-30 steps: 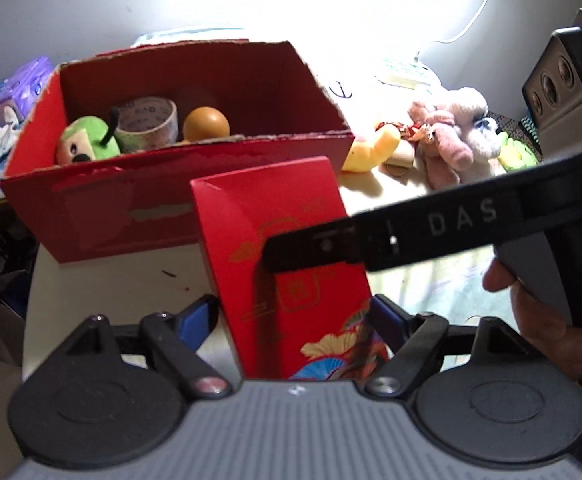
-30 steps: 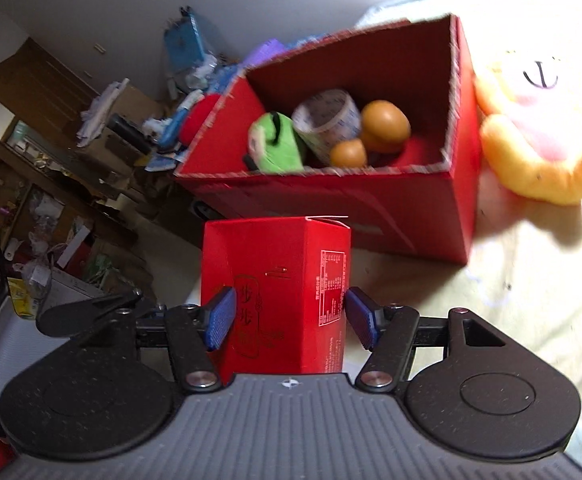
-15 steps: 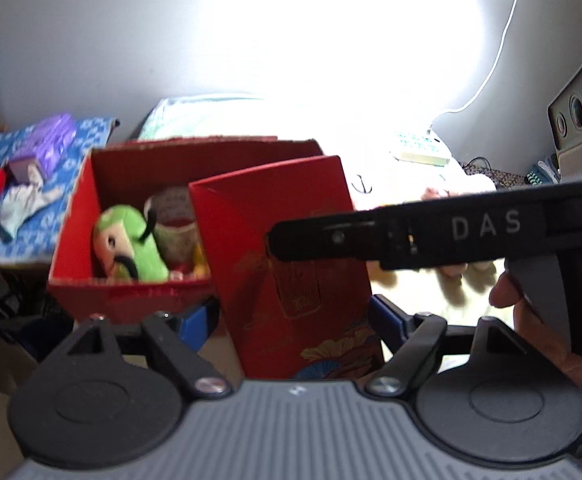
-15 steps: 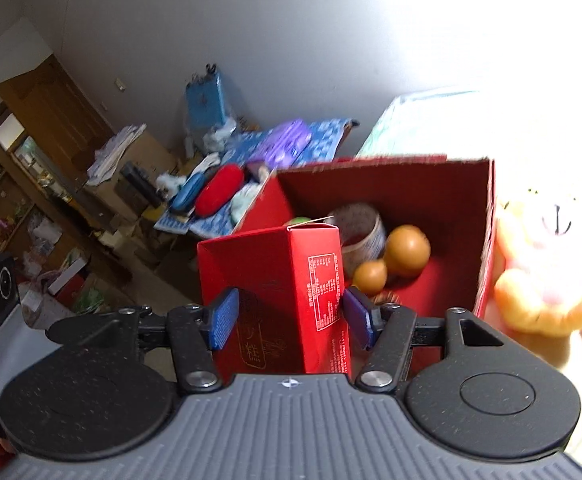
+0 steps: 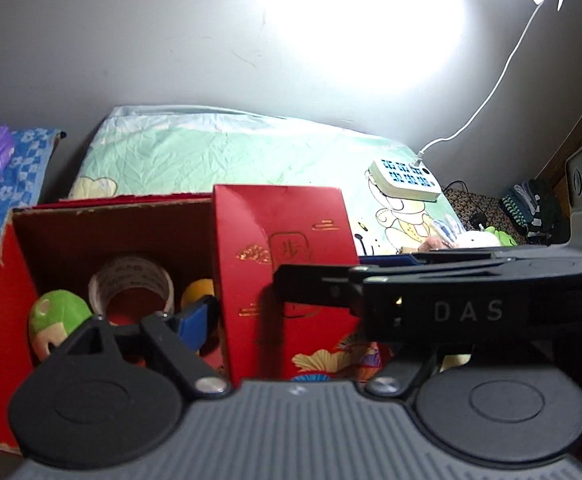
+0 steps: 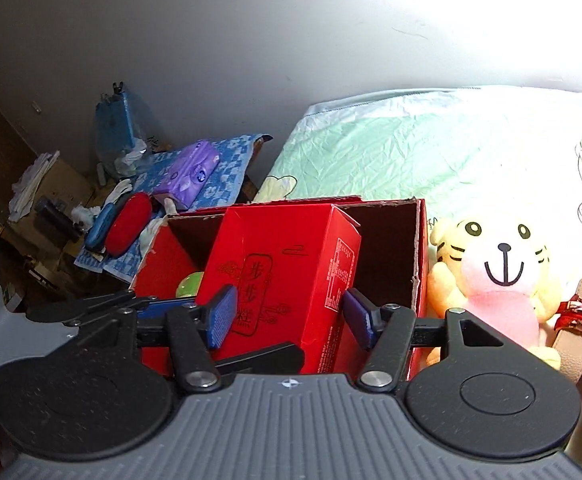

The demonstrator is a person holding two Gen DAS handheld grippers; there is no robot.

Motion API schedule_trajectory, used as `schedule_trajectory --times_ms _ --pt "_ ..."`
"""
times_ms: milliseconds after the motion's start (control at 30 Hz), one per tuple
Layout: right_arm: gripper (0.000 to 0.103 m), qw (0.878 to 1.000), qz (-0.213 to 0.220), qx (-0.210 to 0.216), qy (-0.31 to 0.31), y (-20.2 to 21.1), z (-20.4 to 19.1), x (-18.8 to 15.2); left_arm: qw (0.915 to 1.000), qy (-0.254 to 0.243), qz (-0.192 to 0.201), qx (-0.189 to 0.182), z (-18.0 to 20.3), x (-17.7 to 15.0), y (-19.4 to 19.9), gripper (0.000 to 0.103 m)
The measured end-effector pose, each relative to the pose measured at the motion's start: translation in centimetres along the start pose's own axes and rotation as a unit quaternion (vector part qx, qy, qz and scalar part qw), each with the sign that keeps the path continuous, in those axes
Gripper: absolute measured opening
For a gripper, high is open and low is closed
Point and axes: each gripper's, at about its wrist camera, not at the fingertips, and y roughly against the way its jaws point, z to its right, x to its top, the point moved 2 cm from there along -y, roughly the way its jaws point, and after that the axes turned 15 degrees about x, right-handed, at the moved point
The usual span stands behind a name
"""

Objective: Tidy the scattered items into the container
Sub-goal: 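Lift the red packet box with the right tool and lower it into the box, then open the right tool to release the red packet box upright in the box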

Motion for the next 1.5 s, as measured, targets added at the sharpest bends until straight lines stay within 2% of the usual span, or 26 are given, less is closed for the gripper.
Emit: schedule_trajectory --times_ms 100,267,433,567,633,800,967,1100,1267,1500 --pt "0.062 0.999 -0.004 -0.014 -0.034 -0.6 1.3 0.2 0.9998 0.007 -0.016 -0.013 -0.3 0.4 -1.9 0.082" --pt "0.062 0.998 -0.021 -0.051 -0.030 -1.7 1.6 0.4 0.9988 0.008 -0.035 -0.034 -0.5 0.7 -4.1 0.082" --pt "0.059 0.994 -0.052 -0.094 -0.008 -3.5 1.8 0.4 0.9964 0.018 -0.063 -0.055 -1.5 0.2 -6.3 0.082" --pt "0.056 0.990 -0.061 -0.124 0.023 -4.6 1.5 0.8 0.9953 0.015 -0.073 -0.062 -1.5 0.2 -7.2 0.083" --pt "0.054 0.989 -0.063 -0.134 0.030 -5.0 1.6 1.1 0.9934 0.014 -0.091 -0.069 -1.1 0.0 -7.8 0.079" --pt "0.049 0.988 -0.063 -0.138 0.025 -5.2 2.1 1.5 0.9906 0.005 -0.113 -0.077 -0.3 -1.1 -9.1 0.079" --pt "0.049 0.988 -0.072 -0.137 0.022 -5.0 1.9 1.1 0.9894 -0.002 -0.129 -0.066 -0.3 -1.7 -10.2 0.079" --pt "0.049 0.988 -0.077 -0.133 0.012 -4.9 1.8 0.5 0.9895 -0.019 -0.133 -0.053 0.1 -2.0 -10.2 0.079" --pt "0.049 0.990 -0.084 -0.113 -0.009 -5.2 2.0 0.2 0.9879 -0.017 -0.139 -0.066 0.3 -2.1 -10.7 0.079" --pt "0.047 0.988 -0.095 -0.122 0.007 -5.6 1.8 0.1 0.9873 -0.035 -0.143 -0.061 1.0 -2.1 -10.9 0.084"
